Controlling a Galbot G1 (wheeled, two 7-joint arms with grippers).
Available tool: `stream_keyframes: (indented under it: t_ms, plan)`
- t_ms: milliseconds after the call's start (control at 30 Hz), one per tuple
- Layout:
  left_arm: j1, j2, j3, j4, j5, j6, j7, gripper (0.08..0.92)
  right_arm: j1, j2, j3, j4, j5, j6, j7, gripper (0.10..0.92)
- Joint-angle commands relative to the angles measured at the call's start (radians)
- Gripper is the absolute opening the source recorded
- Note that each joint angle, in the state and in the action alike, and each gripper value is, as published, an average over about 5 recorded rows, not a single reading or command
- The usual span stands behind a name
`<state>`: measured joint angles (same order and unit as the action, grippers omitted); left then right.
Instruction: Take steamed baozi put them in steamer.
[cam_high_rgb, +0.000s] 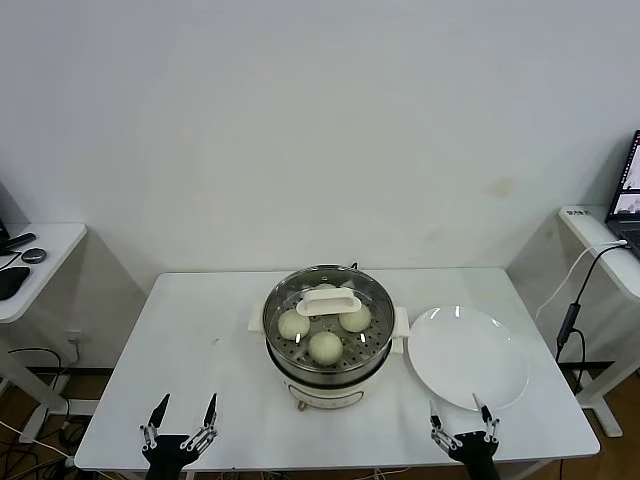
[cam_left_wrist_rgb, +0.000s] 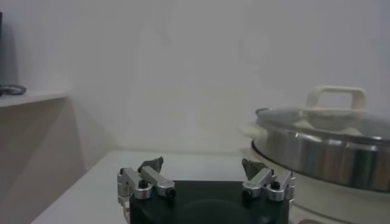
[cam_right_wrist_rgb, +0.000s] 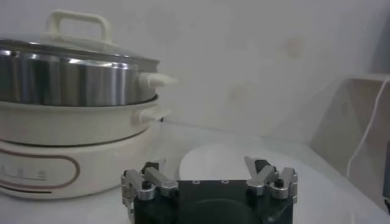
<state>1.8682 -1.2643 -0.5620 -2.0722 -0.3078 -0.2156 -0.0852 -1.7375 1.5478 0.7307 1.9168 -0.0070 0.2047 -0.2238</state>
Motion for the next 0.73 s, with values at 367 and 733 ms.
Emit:
stream_keyframes:
  t_ms: [367, 733]
  plan:
    - [0.030, 0.003, -0.026, 0.037, -0.017, -0.014, 0.048, 0.823, -0.026, 0.002, -0.008, 0.022, 0.011, -0.008, 0.010, 0.823]
    - [0.040, 0.002, -0.030, 0.023, 0.031, 0.049, 0.027, 0.823, -0.026, 0.002, -0.012, 0.020, 0.011, -0.004, 0.007, 0.823]
